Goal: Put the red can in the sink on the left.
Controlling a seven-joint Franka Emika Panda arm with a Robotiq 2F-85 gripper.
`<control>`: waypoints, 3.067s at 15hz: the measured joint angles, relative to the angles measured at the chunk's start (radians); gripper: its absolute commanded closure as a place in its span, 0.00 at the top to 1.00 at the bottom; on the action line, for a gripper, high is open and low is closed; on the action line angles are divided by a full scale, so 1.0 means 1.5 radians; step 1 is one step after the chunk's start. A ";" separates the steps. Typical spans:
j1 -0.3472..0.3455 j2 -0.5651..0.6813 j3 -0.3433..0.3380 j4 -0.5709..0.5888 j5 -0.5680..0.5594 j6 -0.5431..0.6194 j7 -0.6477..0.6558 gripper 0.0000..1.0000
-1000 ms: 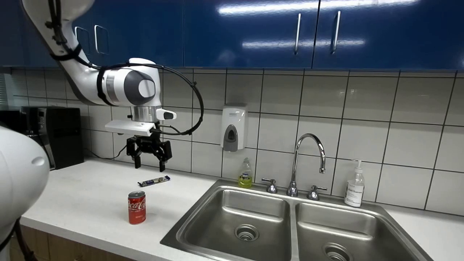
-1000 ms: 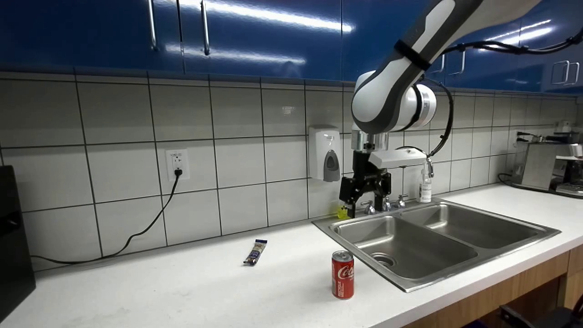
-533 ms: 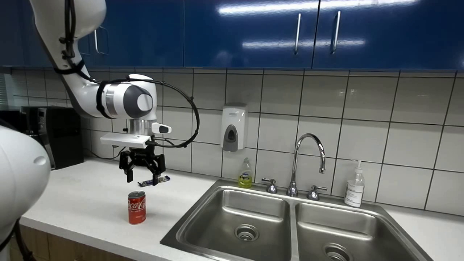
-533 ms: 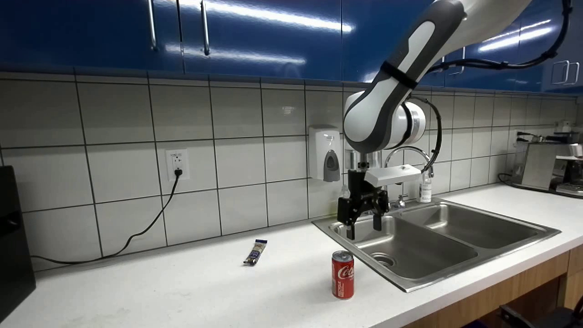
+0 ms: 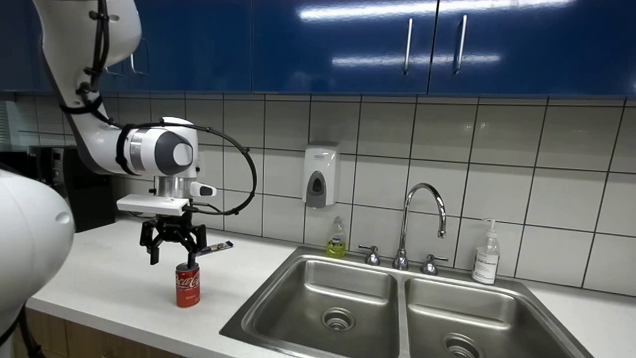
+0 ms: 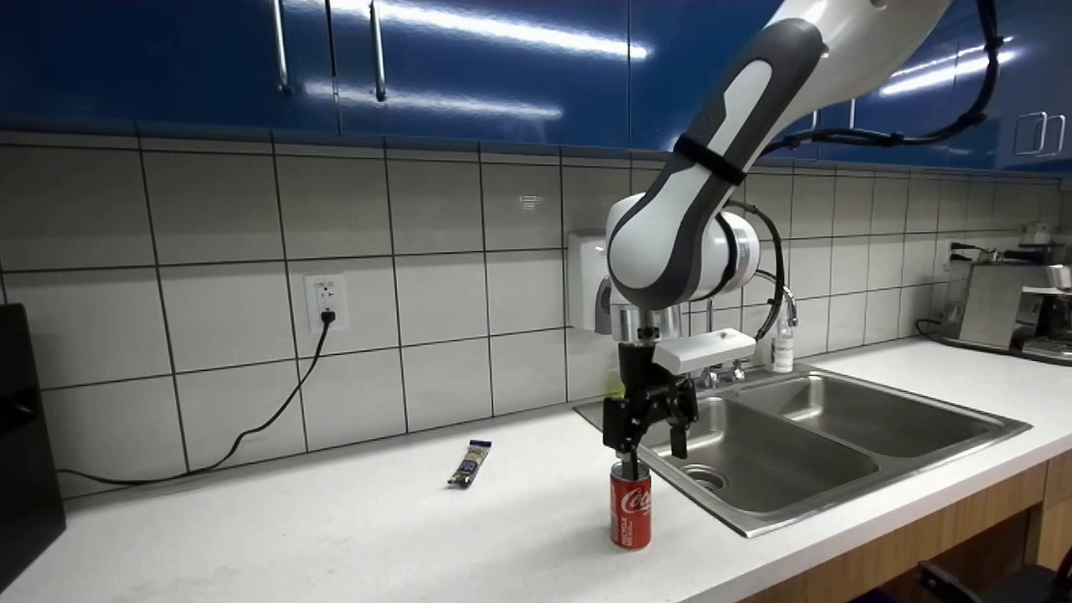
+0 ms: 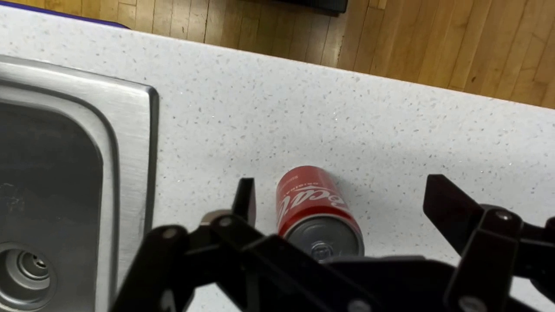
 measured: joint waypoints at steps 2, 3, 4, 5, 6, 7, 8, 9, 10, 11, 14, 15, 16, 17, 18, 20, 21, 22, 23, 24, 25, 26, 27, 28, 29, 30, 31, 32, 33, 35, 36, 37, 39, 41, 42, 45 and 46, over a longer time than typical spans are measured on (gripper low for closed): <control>0.005 0.012 0.007 0.005 0.005 0.007 -0.005 1.00; 0.005 0.018 0.009 0.009 0.006 0.012 -0.008 1.00; 0.005 0.025 0.010 0.012 0.006 0.017 -0.010 1.00; 0.005 0.032 0.011 0.015 0.006 0.023 -0.012 1.00; 0.005 0.038 0.010 0.019 0.006 0.027 -0.014 1.00; 0.005 0.045 0.010 0.023 0.006 0.030 -0.015 1.00; 0.005 0.051 0.010 0.026 0.006 0.033 -0.016 1.00; 0.005 0.058 0.010 0.030 0.006 0.037 -0.018 1.00; 0.005 0.065 0.010 0.033 0.006 0.042 -0.020 1.00; 0.004 0.071 0.010 0.036 0.006 0.047 -0.023 1.00; 0.000 0.087 0.009 0.044 0.006 0.058 -0.032 1.00; -0.002 0.091 0.008 0.046 0.006 0.060 -0.034 1.00; -0.003 0.095 0.007 0.049 0.005 0.062 -0.036 1.00; -0.005 0.098 0.006 0.051 0.005 0.064 -0.038 1.00; -0.007 0.101 0.004 0.053 0.005 0.066 -0.038 1.00; -0.008 0.106 0.001 0.058 0.005 0.071 -0.039 1.00; -0.009 0.110 0.000 0.059 0.005 0.075 -0.039 1.00; -0.010 0.113 0.000 0.061 0.005 0.078 -0.039 1.00; -0.011 0.116 0.000 0.063 0.005 0.081 -0.040 1.00; -0.012 0.120 0.000 0.065 0.005 0.084 -0.040 1.00; -0.012 0.124 0.000 0.067 0.005 0.087 -0.040 1.00; -0.013 0.129 -0.001 0.069 0.005 0.090 -0.040 1.00; -0.014 0.133 -0.001 0.070 0.005 0.092 -0.040 1.00; -0.015 0.136 -0.001 0.071 0.004 0.095 -0.040 1.00; -0.016 0.139 -0.001 0.073 0.004 0.097 -0.040 1.00; -0.017 0.143 -0.001 0.074 0.004 0.099 -0.040 1.00; -0.017 0.146 -0.002 0.075 0.004 0.100 -0.040 1.00; -0.017 0.149 -0.003 0.076 0.004 0.100 -0.040 1.00; -0.018 0.151 -0.003 0.077 0.004 0.101 -0.040 1.00; -0.018 0.156 -0.005 0.079 0.004 0.102 -0.040 1.00; -0.018 0.159 -0.006 0.080 0.004 0.103 -0.040 1.00; -0.018 0.161 -0.007 0.082 0.004 0.104 -0.040 1.00; -0.019 0.165 -0.009 0.084 0.004 0.105 -0.040 1.00; -0.019 0.169 -0.009 0.087 0.004 0.106 -0.040 0.72; -0.019 0.171 -0.009 0.089 0.004 0.106 -0.040 0.66; -0.020 0.176 -0.009 0.093 0.004 0.109 -0.040 0.42; -0.020 0.178 -0.009 0.095 0.004 0.109 -0.040 0.39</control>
